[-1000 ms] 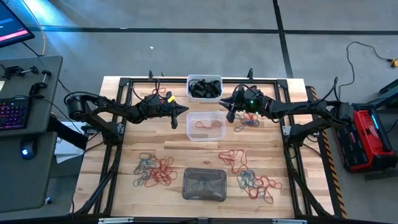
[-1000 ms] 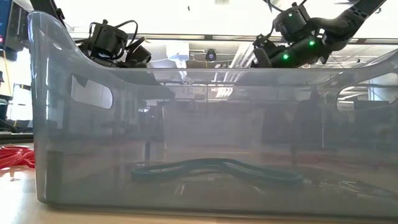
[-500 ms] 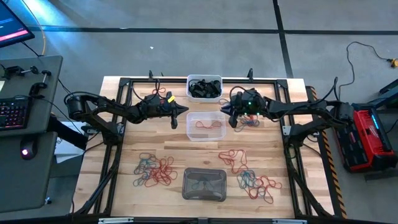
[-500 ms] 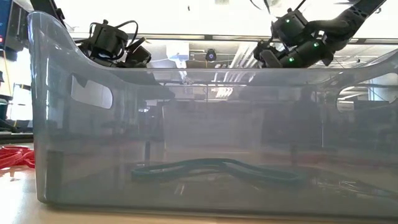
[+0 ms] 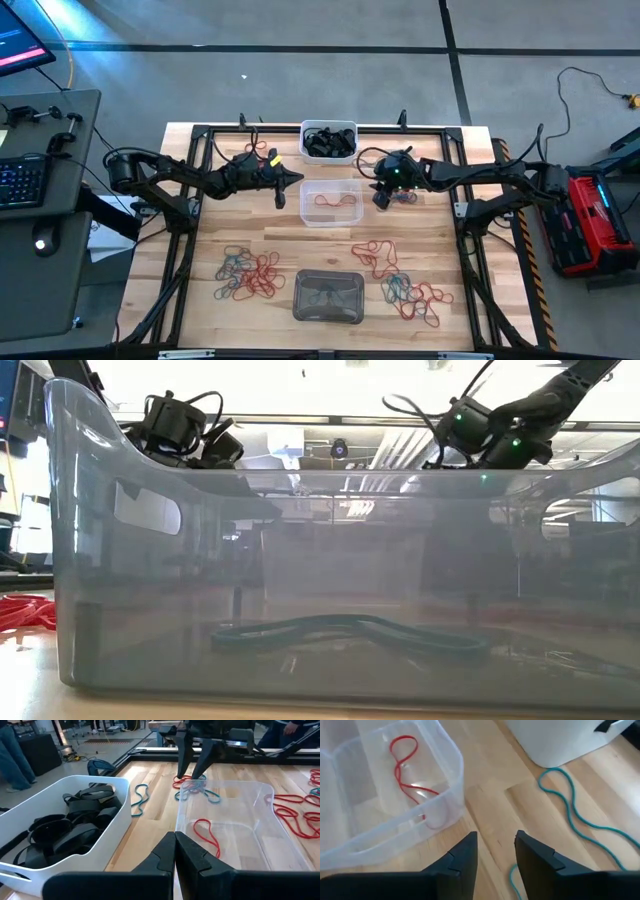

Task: Sort rubber bands into baskets
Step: Put the blue rubber band into the black bin

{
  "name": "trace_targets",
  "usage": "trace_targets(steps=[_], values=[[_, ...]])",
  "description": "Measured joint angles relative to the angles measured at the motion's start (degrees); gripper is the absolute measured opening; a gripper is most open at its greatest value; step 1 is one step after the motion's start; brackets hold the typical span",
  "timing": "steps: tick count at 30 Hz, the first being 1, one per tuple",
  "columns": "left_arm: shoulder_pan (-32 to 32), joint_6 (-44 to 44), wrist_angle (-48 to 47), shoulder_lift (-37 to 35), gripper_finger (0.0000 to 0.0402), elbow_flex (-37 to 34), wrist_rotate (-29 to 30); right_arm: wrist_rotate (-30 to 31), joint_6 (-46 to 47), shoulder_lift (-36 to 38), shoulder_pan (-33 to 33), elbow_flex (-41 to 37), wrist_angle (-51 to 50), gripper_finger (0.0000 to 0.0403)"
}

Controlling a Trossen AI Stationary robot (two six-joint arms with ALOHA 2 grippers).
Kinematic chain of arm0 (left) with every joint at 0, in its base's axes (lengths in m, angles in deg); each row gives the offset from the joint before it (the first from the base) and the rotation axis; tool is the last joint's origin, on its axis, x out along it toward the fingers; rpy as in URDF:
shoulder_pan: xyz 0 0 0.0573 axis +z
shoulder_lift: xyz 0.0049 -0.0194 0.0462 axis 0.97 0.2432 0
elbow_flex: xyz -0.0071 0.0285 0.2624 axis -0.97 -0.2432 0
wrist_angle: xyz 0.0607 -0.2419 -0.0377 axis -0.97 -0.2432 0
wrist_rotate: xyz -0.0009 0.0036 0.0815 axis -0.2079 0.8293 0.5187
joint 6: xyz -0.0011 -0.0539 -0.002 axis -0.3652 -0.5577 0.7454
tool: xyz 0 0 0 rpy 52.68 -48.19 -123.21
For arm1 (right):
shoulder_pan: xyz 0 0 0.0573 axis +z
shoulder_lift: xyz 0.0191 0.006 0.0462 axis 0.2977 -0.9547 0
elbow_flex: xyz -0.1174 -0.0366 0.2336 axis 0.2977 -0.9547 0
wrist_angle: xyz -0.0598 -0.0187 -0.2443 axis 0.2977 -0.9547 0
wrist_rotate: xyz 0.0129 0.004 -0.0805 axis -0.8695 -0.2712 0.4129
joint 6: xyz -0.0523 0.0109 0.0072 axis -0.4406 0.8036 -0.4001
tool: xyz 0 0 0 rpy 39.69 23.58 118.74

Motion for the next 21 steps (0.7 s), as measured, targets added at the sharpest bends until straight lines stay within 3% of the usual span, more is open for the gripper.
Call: trace_targets(steps=[7, 12, 16, 21], values=[[0.0, 0.0, -0.3, 0.0, 0.0000, 0.0, -2.8, 2.1, -3.0, 0.0, -4.8, 0.1, 1.1, 0.0126], [0.0, 0.0, -0.3, 0.0, 0.0000, 0.0, -4.0, -4.4, -10.5, -1.6, -12.4, 0.2, 1.1, 0.0126], [0.0, 0.0, -0.3, 0.0, 0.0000, 0.0, -3.5, -7.9, -14.8, -6.8, -14.6, 2.8, 0.2, 0.0126], [0.0, 0.0, -0.6, 0.0, 0.0000, 0.0, -3.5, -6.4, -18.6, -15.0, -14.6, 10.3, -5.7, 0.0138]])
